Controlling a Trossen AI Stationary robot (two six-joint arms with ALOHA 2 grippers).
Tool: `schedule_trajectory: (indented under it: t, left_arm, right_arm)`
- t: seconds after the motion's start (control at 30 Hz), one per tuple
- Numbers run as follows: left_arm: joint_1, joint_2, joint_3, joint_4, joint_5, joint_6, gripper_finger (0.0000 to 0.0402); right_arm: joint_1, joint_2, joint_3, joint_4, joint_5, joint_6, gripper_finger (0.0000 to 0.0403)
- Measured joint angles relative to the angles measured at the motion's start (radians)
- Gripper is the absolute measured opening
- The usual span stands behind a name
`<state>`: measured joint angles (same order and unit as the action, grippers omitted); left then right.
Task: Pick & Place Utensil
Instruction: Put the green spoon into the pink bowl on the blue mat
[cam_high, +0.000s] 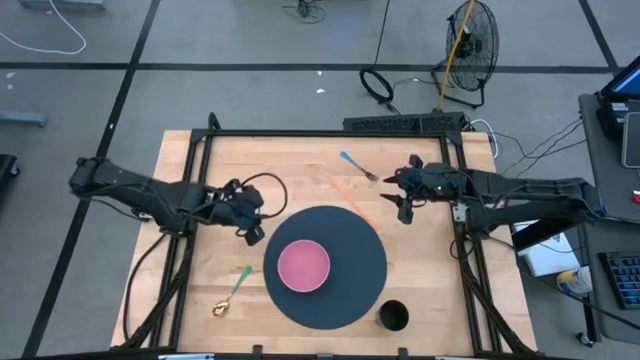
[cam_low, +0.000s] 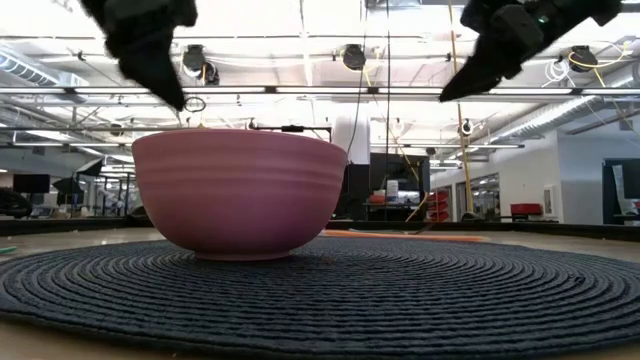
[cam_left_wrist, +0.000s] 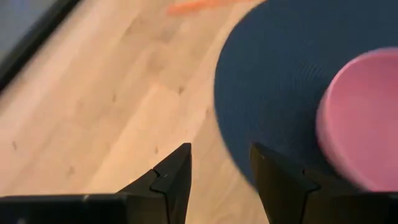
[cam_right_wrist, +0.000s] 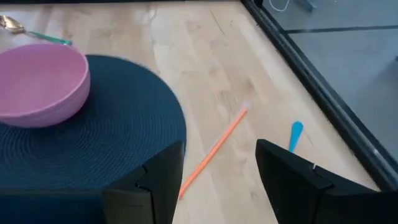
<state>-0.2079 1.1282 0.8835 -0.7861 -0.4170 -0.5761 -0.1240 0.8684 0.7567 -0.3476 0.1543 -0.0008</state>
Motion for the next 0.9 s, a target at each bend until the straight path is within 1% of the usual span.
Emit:
schedule_trajectory:
  t: [0.1,0.2,0.27,0.37,0.53,0.63,0.77,0.9]
  left_arm:
    - [-0.01,-0.027,-0.085,0.082,0.022,-0.05,0.0163]
    - [-0.022,-0.032,-0.143,0.131,0.064,-0.083,0.0165]
    - [-0.032,-0.03,-0.168,0.136,0.084,-0.115,0.0165]
    - [-0.05,-0.026,-0.202,0.137,0.132,-0.197,0.0166]
    - [-0.101,-0.027,-0.23,0.134,0.274,-0.382,0.0166]
    - [-0.154,-0.027,-0.23,0.135,0.327,-0.503,0.0165]
    - [-0.251,-0.025,-0.23,0.137,0.341,-0.688,0.0165]
    - [-0.359,0.013,-0.23,0.159,0.347,-0.888,0.0165]
  right_arm:
    - [-0.025,0.052,0.059,-0.009,-0.001,-0.01,0.0199]
    - [-0.063,0.098,0.117,-0.039,-0.001,-0.015,0.0199]
    - [-0.082,0.127,0.145,-0.046,-0.001,-0.018,0.0199]
    - [-0.101,0.147,0.152,-0.06,-0.002,-0.029,0.0199]
    - [-0.115,0.157,0.153,-0.08,-0.001,-0.045,0.0199]
    - [-0.119,0.152,0.153,-0.089,0.0,-0.051,0.0199]
    - [-0.121,0.151,0.153,-0.098,0.0,-0.07,0.0199]
    - [-0.121,0.151,0.153,-0.105,-0.001,-0.102,0.0199]
